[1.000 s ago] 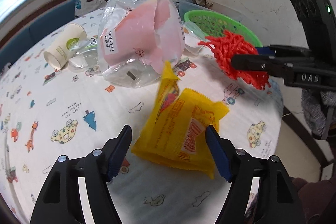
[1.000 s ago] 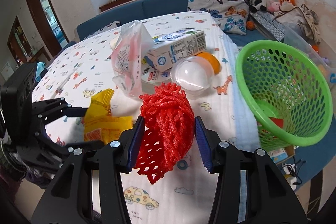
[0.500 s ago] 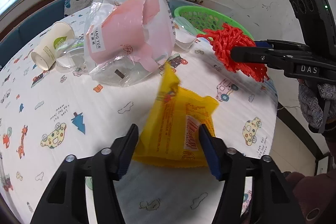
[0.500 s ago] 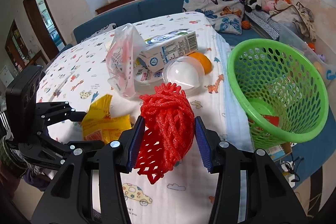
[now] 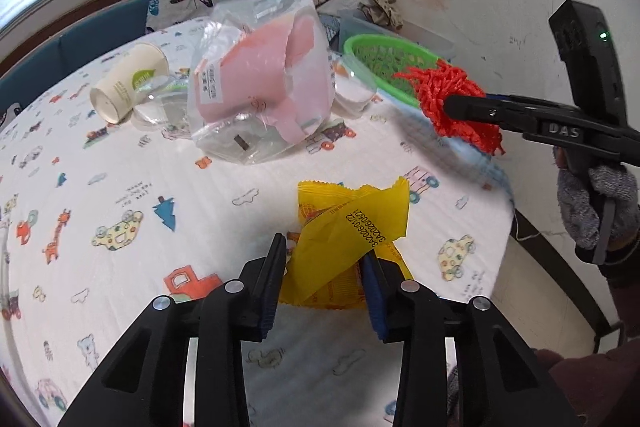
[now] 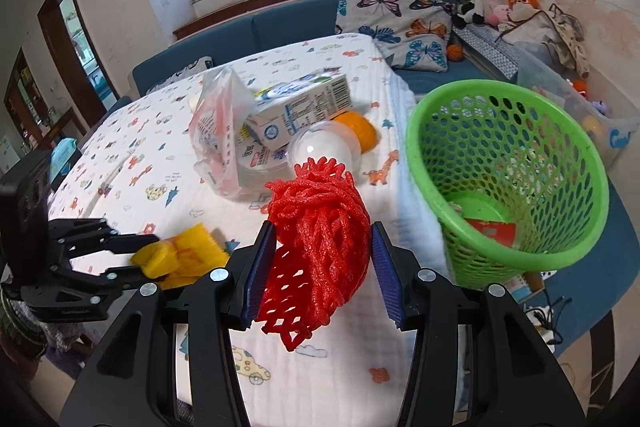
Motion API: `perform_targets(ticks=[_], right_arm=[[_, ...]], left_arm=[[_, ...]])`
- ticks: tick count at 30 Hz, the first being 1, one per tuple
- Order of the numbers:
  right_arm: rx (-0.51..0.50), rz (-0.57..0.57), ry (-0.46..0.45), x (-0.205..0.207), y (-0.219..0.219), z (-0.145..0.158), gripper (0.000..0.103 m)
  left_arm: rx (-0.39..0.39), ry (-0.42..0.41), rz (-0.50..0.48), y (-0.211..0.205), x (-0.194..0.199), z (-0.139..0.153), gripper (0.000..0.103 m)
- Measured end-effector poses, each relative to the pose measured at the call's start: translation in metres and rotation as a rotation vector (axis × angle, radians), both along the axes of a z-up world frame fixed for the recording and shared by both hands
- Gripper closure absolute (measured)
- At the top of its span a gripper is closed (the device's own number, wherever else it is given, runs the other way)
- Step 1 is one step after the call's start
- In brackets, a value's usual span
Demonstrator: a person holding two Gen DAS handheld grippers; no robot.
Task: Collect trash
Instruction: 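Carry the yellow wrapper and red mesh net into the green basket and release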
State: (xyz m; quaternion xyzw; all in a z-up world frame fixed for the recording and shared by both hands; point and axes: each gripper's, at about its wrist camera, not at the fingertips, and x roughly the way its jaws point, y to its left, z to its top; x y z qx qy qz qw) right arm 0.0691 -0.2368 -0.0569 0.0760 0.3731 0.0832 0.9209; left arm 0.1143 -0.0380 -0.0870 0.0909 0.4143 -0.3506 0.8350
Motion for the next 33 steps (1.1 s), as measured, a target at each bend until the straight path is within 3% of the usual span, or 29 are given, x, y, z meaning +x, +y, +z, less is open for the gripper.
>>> perform_targets(ticks=[11, 19, 26, 29, 31, 33], right_arm=[[-0.001, -0.125, -0.023, 0.004, -0.058, 0.014, 0.054], [-0.034, -0.251, -0.006, 0.011, -0.117, 0.012, 0.054], [-0.037, -0.298, 0.015, 0.025, -0.147, -0.001, 0.054], [-0.020, -0.308, 0.026, 0.032, -0.157, -0.008, 0.050], [-0.011, -0.314, 0.031, 0.036, -0.162, -0.012, 0.041], [0.002, -0.314, 0.031, 0.037, -0.167, -0.014, 0.038]], left_arm=[[-0.098, -0.034, 0.008, -0.011, -0.001, 0.046, 0.068], [-0.121, -0.085, -0.031, -0.055, 0.014, 0.076, 0.068], [-0.111, -0.115, -0.059, -0.101, 0.037, 0.095, 0.068], [-0.103, -0.125, -0.065, -0.120, 0.047, 0.100, 0.068], [-0.101, -0.119, -0.067, -0.131, 0.056, 0.102, 0.068], [-0.093, -0.118, -0.069, -0.142, 0.063, 0.103, 0.068]])
